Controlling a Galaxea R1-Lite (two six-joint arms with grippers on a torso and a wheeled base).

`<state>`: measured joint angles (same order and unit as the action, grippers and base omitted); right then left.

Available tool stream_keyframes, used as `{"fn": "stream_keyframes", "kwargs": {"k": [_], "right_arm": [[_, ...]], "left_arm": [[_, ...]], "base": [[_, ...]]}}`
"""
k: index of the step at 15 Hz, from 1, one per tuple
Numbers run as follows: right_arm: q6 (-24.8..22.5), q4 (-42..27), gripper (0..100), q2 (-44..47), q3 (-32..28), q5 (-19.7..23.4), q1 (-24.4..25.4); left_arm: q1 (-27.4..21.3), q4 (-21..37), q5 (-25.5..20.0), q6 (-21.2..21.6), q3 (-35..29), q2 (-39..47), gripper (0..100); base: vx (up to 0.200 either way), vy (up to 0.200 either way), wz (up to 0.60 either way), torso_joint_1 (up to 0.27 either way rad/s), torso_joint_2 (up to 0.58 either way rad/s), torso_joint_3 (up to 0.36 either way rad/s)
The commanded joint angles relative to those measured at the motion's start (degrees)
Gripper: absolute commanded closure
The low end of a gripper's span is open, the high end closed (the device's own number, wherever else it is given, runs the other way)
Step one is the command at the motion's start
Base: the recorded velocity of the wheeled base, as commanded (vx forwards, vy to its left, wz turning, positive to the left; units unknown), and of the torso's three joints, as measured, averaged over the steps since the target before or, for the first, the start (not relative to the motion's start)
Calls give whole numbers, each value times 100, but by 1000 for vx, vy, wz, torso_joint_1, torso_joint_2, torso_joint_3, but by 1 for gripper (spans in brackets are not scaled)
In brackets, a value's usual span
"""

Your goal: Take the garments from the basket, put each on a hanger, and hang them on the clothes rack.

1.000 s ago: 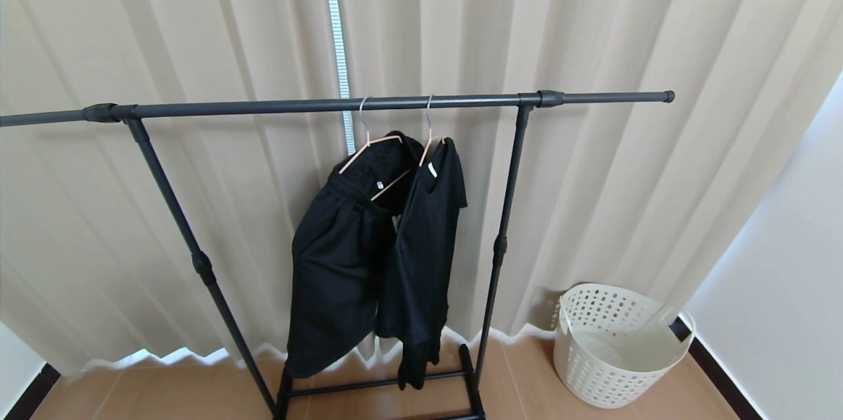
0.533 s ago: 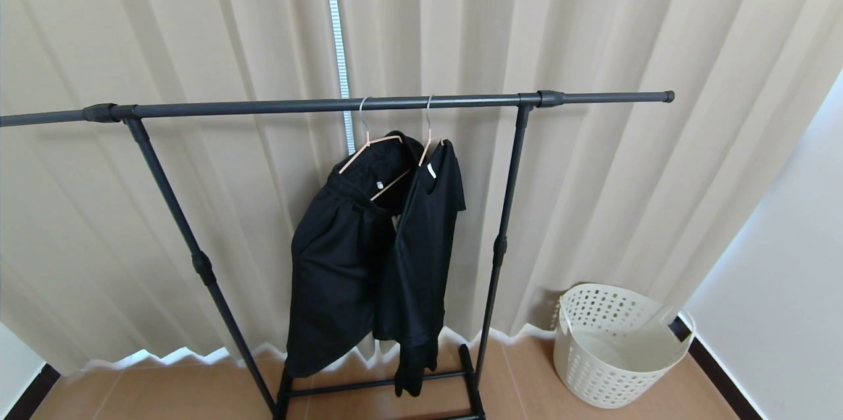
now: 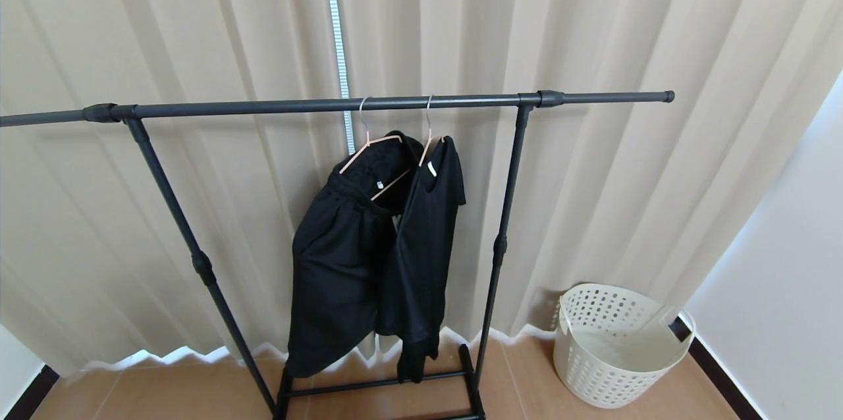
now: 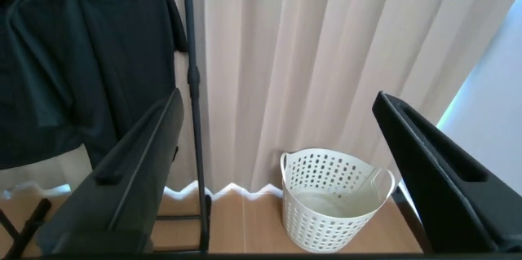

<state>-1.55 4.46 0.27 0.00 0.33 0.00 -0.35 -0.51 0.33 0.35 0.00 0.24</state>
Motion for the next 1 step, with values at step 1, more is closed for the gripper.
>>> {"fn": "stream_keyframes", "kwargs": {"k": [1], "right_arm": [[-3, 2, 0, 0, 0, 2, 0]], "left_arm": [[0, -2, 2, 0, 0, 2, 0]], "base": [[0, 0, 0, 0, 0, 0]]}}
